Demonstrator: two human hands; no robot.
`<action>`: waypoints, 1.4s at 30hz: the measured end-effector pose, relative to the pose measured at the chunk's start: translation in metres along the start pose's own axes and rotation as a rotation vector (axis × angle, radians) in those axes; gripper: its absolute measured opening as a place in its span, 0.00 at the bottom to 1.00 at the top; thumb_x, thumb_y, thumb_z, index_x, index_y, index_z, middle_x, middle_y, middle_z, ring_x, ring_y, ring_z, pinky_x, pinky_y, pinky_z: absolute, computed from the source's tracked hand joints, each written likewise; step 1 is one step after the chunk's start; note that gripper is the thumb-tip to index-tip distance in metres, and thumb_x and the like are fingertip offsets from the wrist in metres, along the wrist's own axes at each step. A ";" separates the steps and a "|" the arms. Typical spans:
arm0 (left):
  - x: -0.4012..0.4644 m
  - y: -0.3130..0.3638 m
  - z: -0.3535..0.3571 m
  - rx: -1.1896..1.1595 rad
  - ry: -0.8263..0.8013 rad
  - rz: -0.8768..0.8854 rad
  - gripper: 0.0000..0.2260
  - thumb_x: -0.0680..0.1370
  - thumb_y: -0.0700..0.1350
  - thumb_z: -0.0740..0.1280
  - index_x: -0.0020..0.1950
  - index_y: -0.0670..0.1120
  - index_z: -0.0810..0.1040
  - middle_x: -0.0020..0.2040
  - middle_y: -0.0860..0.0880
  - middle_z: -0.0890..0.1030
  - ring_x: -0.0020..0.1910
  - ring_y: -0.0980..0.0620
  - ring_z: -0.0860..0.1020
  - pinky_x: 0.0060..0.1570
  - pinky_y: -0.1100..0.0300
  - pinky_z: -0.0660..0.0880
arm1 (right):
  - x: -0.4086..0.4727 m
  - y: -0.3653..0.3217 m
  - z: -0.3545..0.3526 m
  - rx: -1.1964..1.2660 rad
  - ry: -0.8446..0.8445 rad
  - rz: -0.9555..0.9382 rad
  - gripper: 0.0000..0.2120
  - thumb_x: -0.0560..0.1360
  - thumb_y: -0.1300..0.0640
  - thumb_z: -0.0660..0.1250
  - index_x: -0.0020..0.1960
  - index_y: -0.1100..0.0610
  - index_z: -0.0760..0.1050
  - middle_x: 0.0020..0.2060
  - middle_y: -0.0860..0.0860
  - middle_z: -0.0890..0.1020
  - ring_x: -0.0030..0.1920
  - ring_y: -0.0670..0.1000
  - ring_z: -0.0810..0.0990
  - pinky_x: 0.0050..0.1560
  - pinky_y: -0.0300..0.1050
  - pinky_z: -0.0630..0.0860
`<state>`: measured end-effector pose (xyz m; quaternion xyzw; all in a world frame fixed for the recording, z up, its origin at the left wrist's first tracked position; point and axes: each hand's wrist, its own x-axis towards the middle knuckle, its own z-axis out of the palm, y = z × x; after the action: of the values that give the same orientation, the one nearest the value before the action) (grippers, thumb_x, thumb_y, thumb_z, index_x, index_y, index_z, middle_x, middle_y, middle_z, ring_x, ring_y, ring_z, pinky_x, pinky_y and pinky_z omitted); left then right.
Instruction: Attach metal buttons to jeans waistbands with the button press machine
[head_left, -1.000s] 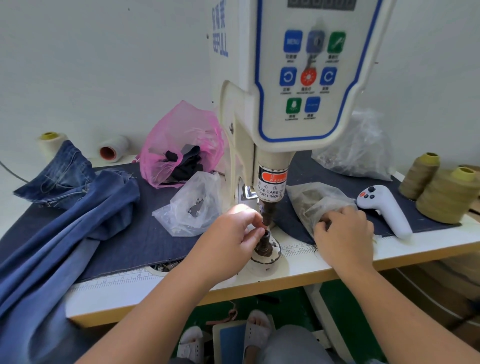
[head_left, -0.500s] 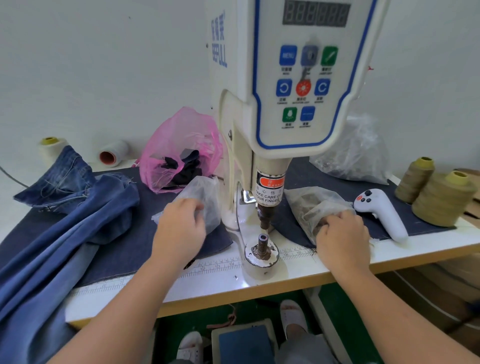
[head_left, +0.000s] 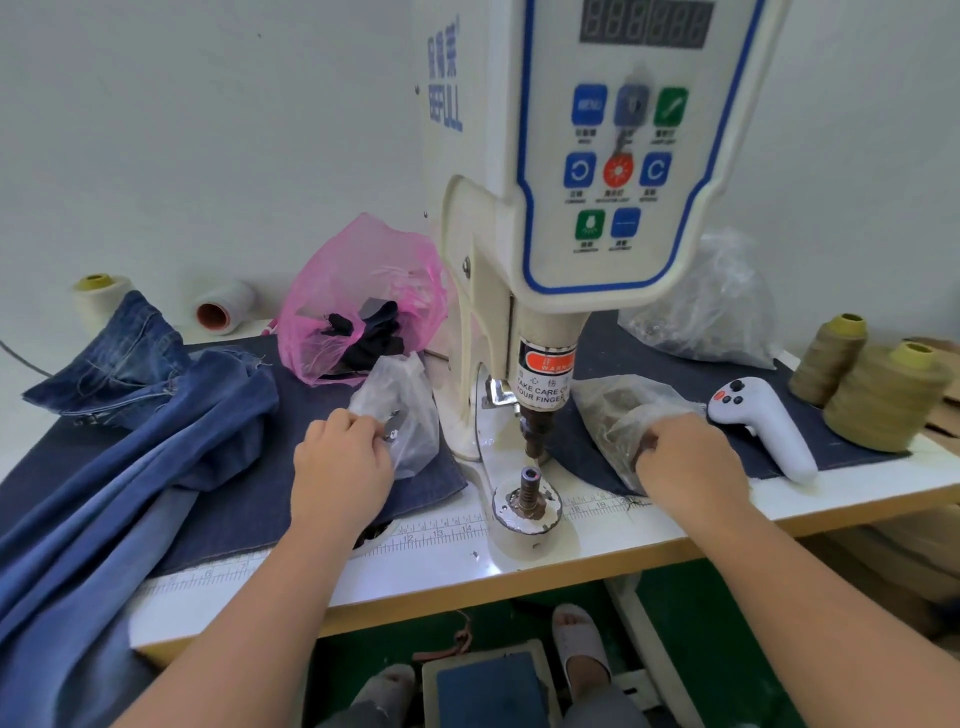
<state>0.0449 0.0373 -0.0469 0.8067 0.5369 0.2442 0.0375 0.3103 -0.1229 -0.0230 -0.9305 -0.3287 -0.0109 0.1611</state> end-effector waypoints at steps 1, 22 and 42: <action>0.000 0.000 0.000 -0.003 -0.002 0.000 0.12 0.81 0.44 0.60 0.59 0.46 0.81 0.57 0.46 0.76 0.55 0.44 0.71 0.53 0.49 0.69 | 0.000 0.000 0.000 -0.007 -0.021 -0.006 0.08 0.77 0.59 0.62 0.53 0.57 0.78 0.50 0.55 0.79 0.50 0.56 0.77 0.49 0.48 0.75; 0.002 -0.002 0.004 -0.036 0.005 -0.023 0.11 0.80 0.44 0.61 0.57 0.47 0.81 0.57 0.47 0.76 0.56 0.43 0.71 0.54 0.49 0.69 | 0.006 0.008 -0.019 -0.426 -0.209 -0.233 0.15 0.81 0.49 0.54 0.64 0.47 0.73 0.52 0.50 0.70 0.50 0.52 0.65 0.50 0.49 0.62; 0.002 -0.002 0.005 -0.043 0.012 -0.025 0.12 0.79 0.44 0.61 0.57 0.47 0.81 0.57 0.47 0.76 0.55 0.43 0.70 0.54 0.49 0.68 | 0.005 0.018 -0.016 -0.165 -0.097 -0.284 0.07 0.77 0.50 0.66 0.41 0.43 0.79 0.41 0.41 0.78 0.49 0.48 0.74 0.49 0.48 0.70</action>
<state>0.0456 0.0411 -0.0510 0.7973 0.5420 0.2601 0.0546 0.3272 -0.1381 -0.0122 -0.8843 -0.4622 -0.0154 0.0649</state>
